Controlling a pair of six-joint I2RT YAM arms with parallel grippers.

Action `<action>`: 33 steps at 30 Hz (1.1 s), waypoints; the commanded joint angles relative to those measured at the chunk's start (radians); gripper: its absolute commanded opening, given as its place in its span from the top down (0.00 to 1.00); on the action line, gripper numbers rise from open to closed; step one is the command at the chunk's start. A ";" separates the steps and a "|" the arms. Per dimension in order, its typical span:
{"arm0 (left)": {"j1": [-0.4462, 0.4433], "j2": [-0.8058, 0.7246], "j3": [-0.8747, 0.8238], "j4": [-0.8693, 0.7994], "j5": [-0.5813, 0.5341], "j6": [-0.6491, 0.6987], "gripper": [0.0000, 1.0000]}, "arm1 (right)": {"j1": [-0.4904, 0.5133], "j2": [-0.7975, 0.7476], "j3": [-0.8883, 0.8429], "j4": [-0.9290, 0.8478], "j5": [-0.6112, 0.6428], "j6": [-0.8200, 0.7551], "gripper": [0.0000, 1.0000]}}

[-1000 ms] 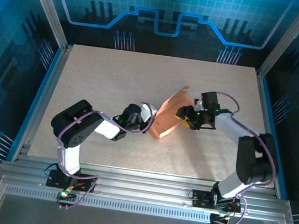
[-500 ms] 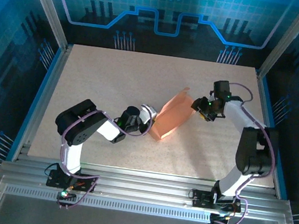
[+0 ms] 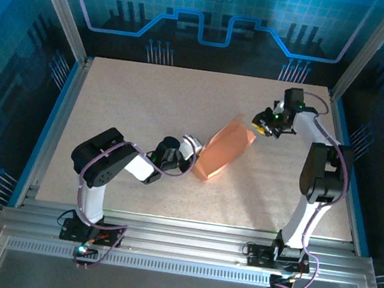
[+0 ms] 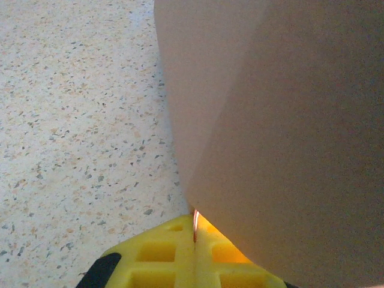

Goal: Fold the paper box

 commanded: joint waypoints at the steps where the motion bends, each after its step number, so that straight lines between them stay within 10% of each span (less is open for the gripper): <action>1: -0.002 0.040 0.010 -0.127 0.031 -0.028 1.00 | -0.002 0.080 0.063 0.028 -0.173 0.097 0.73; 33: -0.001 0.028 0.015 -0.167 0.002 -0.023 1.00 | 0.085 0.380 0.315 -0.132 -0.274 0.054 0.96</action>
